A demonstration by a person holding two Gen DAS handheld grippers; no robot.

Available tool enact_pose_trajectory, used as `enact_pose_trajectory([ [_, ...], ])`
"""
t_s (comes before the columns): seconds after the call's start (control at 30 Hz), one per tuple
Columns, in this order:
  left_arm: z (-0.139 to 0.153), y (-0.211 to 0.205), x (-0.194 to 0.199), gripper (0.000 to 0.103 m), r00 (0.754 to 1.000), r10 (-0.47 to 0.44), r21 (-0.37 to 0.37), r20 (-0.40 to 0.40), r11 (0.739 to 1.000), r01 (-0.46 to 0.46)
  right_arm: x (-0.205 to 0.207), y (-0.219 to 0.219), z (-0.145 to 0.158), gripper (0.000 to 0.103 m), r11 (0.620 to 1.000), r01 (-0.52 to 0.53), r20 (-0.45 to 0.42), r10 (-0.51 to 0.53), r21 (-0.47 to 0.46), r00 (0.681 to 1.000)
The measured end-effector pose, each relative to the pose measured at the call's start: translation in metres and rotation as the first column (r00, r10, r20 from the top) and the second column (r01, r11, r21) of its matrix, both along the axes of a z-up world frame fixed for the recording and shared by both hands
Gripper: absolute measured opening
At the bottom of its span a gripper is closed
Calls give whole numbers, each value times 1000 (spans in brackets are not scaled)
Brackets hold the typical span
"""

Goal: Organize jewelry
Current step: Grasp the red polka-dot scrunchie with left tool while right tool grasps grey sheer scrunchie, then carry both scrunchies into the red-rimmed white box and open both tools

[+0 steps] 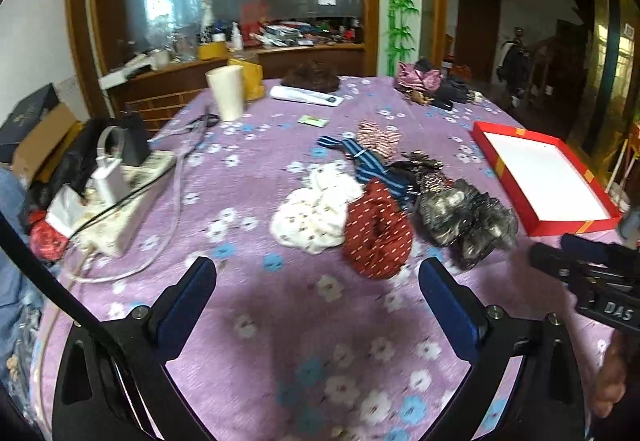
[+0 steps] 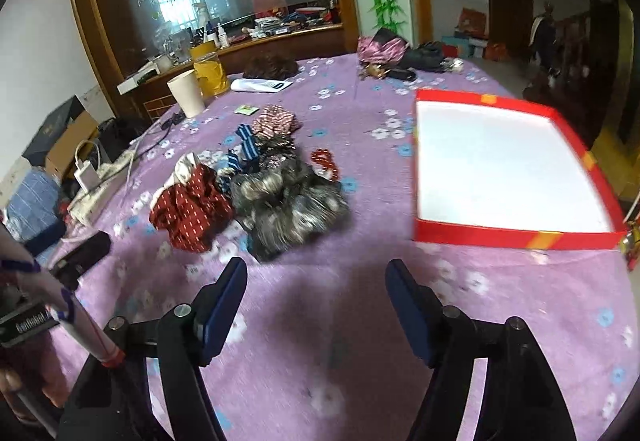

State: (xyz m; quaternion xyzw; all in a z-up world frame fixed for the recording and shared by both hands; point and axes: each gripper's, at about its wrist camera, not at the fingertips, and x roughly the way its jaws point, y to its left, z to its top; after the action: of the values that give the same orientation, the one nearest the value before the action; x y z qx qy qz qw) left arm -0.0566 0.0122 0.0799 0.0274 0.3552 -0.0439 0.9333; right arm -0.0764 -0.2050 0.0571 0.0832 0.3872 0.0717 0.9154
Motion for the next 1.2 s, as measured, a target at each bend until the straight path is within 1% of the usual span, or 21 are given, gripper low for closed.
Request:
enact_pose_trajectory([
  [0.13,-8,-8,21,98,998,-50,-29,-29,998,49,16,3,-5,67,999,-14,-11,15,45,1000],
  [0.17,-11,-10,27,96,997,-58,-34,-42,998,57,19,5,-6,66,999,-17,-12,18,49,1000],
  [0.27,-20,-15,42,88,993,-83,-56,-87,995,78,29,7,-10,66,998,-22,-17,23,65,1000],
  [0.33,-25,-19,51,87,990,-99,-65,-103,994,93,35,6,-11,66,997,-19,-20,20,77,1000],
  [0.5,-35,-29,64,86,986,-116,-55,-117,992,110,46,2,-18,66,993,-11,-43,16,115,999],
  [0.53,-37,-30,66,84,985,-120,-59,-123,992,113,48,1,-19,66,993,-11,-47,17,121,999],
  [0.6,-40,-31,69,75,982,-127,-67,-143,991,118,51,1,-22,66,991,-13,-54,21,130,998],
  [0.63,-43,-32,71,67,979,-128,-70,-156,991,118,52,1,-23,66,991,-14,-59,22,132,998],
  [0.67,-46,-32,73,56,977,-127,-75,-171,991,115,54,2,-25,65,991,-14,-64,22,131,998],
  [0.7,-49,-32,74,50,974,-126,-82,-187,990,113,56,2,-26,61,991,-14,-69,23,130,997],
  [0.73,-52,-32,75,36,971,-126,-89,-204,990,109,57,3,-28,56,991,-16,-76,26,129,997],
  [0.77,-55,-32,77,20,968,-122,-95,-219,990,103,59,4,-30,53,992,-19,-85,30,128,996],
  [0.8,-57,-31,77,16,966,-117,-100,-229,990,96,60,6,-32,45,992,-24,-92,35,126,995],
  [0.83,-57,-31,76,15,967,-114,-105,-229,990,92,61,7,-33,36,992,-30,-97,42,126,994],
  [0.87,-56,-29,75,13,968,-111,-113,-224,990,87,61,8,-34,32,991,-34,-99,47,127,994],
  [0.93,-50,-28,71,12,972,-107,-118,-208,989,84,59,9,-33,23,991,-47,-91,59,129,994],
  [1.0,-43,-27,64,11,978,-103,-114,-182,990,83,56,12,-28,19,991,-61,-76,70,118,995],
  [1.03,-38,-27,60,11,981,-100,-112,-168,990,82,52,15,-24,18,993,-70,-61,76,95,995],
  [1.2,-16,-26,39,11,988,-97,-103,-117,991,85,33,28,-11,15,995,-94,-5,94,18,996],
])
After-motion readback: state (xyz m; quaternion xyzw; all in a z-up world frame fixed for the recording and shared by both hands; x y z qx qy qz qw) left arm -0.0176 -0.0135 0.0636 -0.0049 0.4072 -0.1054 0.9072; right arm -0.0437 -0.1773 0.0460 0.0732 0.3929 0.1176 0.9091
